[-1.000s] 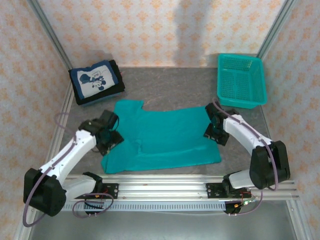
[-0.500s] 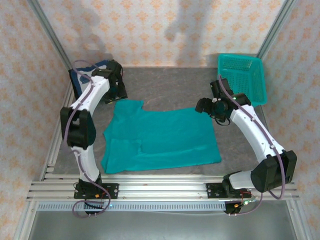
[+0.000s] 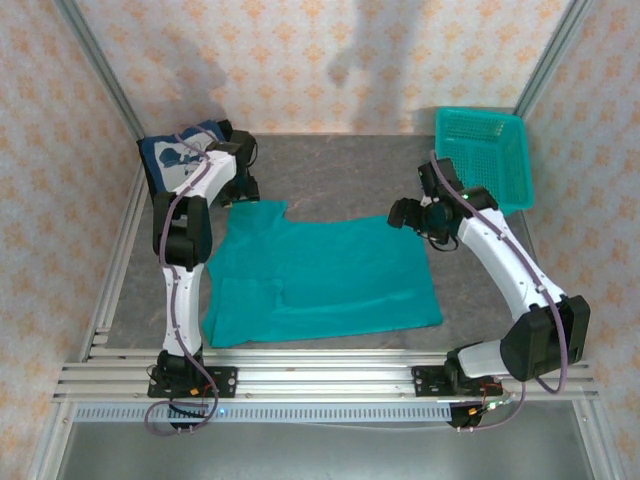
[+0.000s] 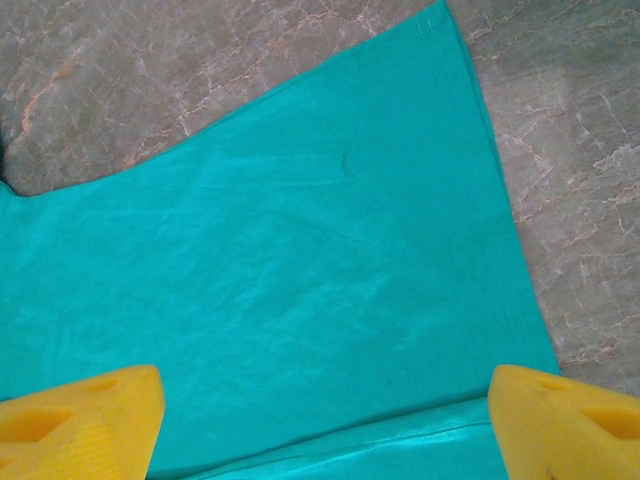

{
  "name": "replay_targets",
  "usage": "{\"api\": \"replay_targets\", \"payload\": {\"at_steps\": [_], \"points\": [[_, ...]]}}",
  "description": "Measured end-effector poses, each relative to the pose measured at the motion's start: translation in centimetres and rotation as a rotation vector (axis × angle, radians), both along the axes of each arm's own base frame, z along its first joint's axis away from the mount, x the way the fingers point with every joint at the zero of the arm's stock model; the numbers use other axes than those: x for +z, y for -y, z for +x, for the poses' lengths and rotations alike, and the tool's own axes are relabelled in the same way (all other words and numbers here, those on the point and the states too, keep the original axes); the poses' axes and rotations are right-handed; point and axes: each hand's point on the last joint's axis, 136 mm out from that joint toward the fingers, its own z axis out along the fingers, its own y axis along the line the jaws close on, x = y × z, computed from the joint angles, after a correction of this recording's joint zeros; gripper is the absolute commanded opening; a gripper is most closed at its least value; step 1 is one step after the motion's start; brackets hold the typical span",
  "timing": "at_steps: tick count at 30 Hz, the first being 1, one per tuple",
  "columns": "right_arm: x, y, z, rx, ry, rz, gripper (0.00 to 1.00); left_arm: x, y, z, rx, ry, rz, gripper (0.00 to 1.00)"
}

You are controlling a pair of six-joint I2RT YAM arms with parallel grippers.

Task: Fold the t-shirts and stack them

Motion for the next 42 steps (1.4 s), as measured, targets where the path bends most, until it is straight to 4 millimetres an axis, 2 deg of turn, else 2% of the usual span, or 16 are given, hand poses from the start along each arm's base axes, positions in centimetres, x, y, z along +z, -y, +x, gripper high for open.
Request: {"api": "replay_targets", "payload": {"at_steps": [5,10,14,17,20,26,35,42], "points": [[-2.8,0.4,0.4,-0.015,-0.070,-0.022,0.84,-0.7,0.0,1.6,0.002,0.027,0.005,0.57],[-6.3,1.4,1.5,-0.050,-0.151,-0.060,0.81,-1.5,0.2,2.1,0.000,0.032,-0.006,0.53],[-9.2,3.6,3.0,-0.114,-0.220,-0.113,0.80,-2.4,0.6,2.2,-0.004,0.039,-0.027,0.35],[-10.5,4.6,4.5,-0.134,-0.235,-0.141,0.77,-2.3,0.7,2.0,-0.010,0.060,-0.035,0.19],[-11.2,4.5,6.6,-0.130,-0.227,-0.156,0.75,-2.3,0.6,1.5,-0.013,0.064,-0.034,0.11],[-12.7,4.3,10.4,-0.126,-0.201,-0.181,0.69,-2.1,0.3,0.8,-0.014,0.070,-0.034,0.00],[-13.5,5.0,13.6,-0.146,-0.158,-0.241,0.59,-1.6,0.5,-1.2,-0.021,0.046,-0.055,0.00],[-13.9,5.3,15.2,-0.158,-0.128,-0.268,0.50,0.9,0.7,-1.6,-0.025,0.088,-0.074,0.00]]}}
